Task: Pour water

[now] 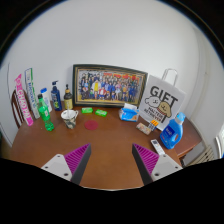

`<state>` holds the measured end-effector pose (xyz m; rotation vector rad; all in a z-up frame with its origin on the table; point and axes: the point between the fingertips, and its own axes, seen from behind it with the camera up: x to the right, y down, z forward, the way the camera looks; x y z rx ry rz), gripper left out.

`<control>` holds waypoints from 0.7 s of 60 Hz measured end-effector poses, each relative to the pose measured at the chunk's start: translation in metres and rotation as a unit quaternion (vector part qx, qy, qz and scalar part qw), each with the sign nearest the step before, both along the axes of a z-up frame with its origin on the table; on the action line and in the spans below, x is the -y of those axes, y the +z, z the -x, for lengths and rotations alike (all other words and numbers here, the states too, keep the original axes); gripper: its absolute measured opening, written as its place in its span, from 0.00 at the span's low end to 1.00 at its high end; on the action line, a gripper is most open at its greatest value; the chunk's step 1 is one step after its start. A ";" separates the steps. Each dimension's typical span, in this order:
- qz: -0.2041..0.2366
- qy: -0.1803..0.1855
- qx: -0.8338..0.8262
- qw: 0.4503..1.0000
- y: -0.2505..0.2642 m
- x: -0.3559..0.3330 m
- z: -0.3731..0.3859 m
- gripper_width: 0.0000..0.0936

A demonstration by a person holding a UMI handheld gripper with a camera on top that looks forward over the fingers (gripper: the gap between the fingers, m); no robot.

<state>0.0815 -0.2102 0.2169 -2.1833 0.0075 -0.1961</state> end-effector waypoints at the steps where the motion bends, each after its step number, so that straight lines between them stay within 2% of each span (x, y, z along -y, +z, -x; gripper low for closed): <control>1: 0.003 0.000 0.001 1.000 0.004 -0.002 0.003 0.91; 18: -0.004 0.029 0.004 1.000 -0.015 -0.032 0.069 0.91; 29: -0.004 0.070 -0.023 0.997 -0.040 -0.061 0.171 0.91; 42: -0.038 0.117 -0.065 0.990 -0.076 -0.125 0.296 0.91</control>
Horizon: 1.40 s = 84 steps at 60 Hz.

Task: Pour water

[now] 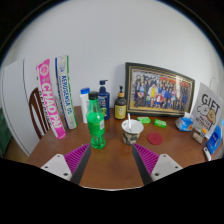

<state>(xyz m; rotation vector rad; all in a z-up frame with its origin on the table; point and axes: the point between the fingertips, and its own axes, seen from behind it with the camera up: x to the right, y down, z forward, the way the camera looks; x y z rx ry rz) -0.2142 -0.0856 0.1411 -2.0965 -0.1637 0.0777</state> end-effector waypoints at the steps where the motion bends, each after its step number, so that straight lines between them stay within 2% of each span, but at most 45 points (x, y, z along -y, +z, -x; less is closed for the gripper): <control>1: -0.004 0.002 -0.003 1.000 -0.003 -0.007 0.007 0.91; 12: -0.047 -0.005 -0.017 0.999 -0.028 -0.083 0.061 0.91; 22: -0.071 -0.039 -0.023 0.996 -0.051 -0.133 0.077 0.87; 26: -0.080 -0.052 -0.016 0.995 -0.057 -0.145 0.076 0.75; 30: -0.091 -0.064 -0.011 0.994 -0.058 -0.152 0.074 0.55; 41: -0.104 -0.064 -0.015 0.992 -0.056 -0.155 0.075 0.38; 53: -0.114 -0.054 -0.032 0.991 -0.038 -0.156 0.082 0.38; 61: -0.122 -0.066 -0.159 0.978 0.004 -0.164 0.092 0.38; 66: -0.108 -0.081 -0.284 0.949 0.031 -0.172 0.096 0.38; 71: -0.082 -0.101 -0.426 0.896 0.047 -0.183 0.098 0.38; 84: 0.004 -0.150 -0.713 0.685 0.049 -0.201 0.086 0.38</control>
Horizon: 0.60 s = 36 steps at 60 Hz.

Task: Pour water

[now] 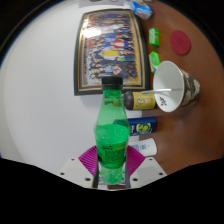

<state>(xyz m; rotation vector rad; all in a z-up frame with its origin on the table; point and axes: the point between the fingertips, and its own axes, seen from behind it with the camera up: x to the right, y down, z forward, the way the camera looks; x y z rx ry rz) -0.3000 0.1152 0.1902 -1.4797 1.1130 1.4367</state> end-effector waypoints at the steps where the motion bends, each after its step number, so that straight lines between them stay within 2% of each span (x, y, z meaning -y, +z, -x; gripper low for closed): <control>1: 0.004 0.000 -0.019 1.000 -0.001 0.000 0.000 0.38; 7: 0.026 0.001 -0.098 0.995 -0.011 -0.002 -0.001 0.38; 19: 0.041 0.006 -0.198 0.979 -0.017 -0.003 -0.001 0.38; 36: 0.047 0.030 -0.134 0.989 -0.012 0.003 0.002 0.38</control>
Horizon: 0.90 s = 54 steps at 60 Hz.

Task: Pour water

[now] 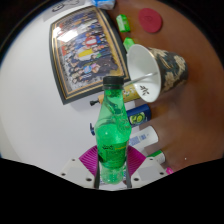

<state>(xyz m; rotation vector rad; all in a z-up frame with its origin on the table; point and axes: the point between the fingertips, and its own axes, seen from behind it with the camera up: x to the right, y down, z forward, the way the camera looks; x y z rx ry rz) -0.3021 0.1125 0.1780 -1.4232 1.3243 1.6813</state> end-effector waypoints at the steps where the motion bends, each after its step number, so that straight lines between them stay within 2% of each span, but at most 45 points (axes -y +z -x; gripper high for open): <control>1: -0.004 0.003 0.013 1.000 0.002 0.000 0.000 0.38; 9: -0.040 0.023 0.155 0.987 0.028 0.004 -0.013 0.38; 15: -0.086 0.019 0.287 0.954 0.061 0.003 -0.043 0.38; 26: -0.157 -0.012 0.524 0.837 0.112 -0.001 -0.130 0.38; 30: -0.162 -0.022 0.599 0.784 0.117 -0.010 -0.164 0.38; 36: -0.166 -0.026 0.695 0.699 0.102 -0.012 -0.213 0.38; 44: -0.157 0.004 0.777 0.610 0.057 -0.024 -0.255 0.38; 54: -0.158 0.058 0.803 0.572 -0.018 -0.026 -0.272 0.38</control>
